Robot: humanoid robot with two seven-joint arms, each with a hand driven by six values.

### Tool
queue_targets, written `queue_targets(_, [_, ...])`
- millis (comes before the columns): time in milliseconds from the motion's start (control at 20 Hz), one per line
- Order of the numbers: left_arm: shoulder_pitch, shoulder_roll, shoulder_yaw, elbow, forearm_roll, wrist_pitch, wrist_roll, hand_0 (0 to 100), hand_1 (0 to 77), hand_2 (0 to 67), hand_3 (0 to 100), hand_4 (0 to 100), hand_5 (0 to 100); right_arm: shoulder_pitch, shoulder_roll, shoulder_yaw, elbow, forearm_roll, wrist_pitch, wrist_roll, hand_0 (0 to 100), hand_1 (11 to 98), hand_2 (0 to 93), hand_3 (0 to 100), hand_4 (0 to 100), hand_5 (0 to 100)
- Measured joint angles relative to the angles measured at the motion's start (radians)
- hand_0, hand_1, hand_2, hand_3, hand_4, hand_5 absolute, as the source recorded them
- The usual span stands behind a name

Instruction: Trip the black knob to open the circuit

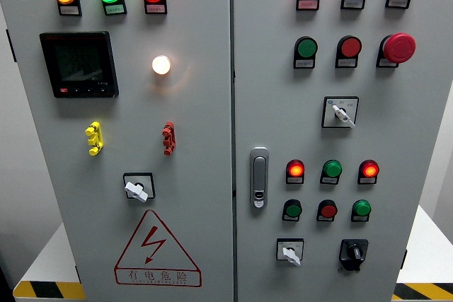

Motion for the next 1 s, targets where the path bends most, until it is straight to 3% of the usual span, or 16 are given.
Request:
queue_targets(250, [0.0, 0.0, 0.0, 0.0, 0.0, 0.0, 0.0, 0, 0.0, 19.5, 26, 10, 9, -0.056, -0.0004, -0.033, 0.387, 0.052, -0.008, -0.011, 77, 43.3, 0.0, 31, 23, 39])
queue_targets(450, [0.0, 0.0, 0.0, 0.0, 0.0, 0.0, 0.0, 0, 0.0, 19.5, 26, 10, 9, -0.093, -0.0005, -0.077, 0.655, 0.201, -0.038, -0.091, 79, 43.9, 0.0, 34, 27, 43])
queue_targets(600, [0.0, 0.0, 0.0, 0.0, 0.0, 0.0, 0.0, 0, 0.0, 19.5, 26, 10, 9, -0.125, -0.0016, -0.105, 0.818, 0.257, -0.055, -0.129, 81, 44.2, 0.0, 37, 30, 45])
queue_targets(1000, [0.0, 0.0, 0.0, 0.0, 0.0, 0.0, 0.0, 0, 0.0, 19.5, 26, 10, 9, -0.149, -0.0021, -0.248, 1.14, 0.331, -0.175, -0.207, 85, 44.5, 0.0, 41, 37, 51])
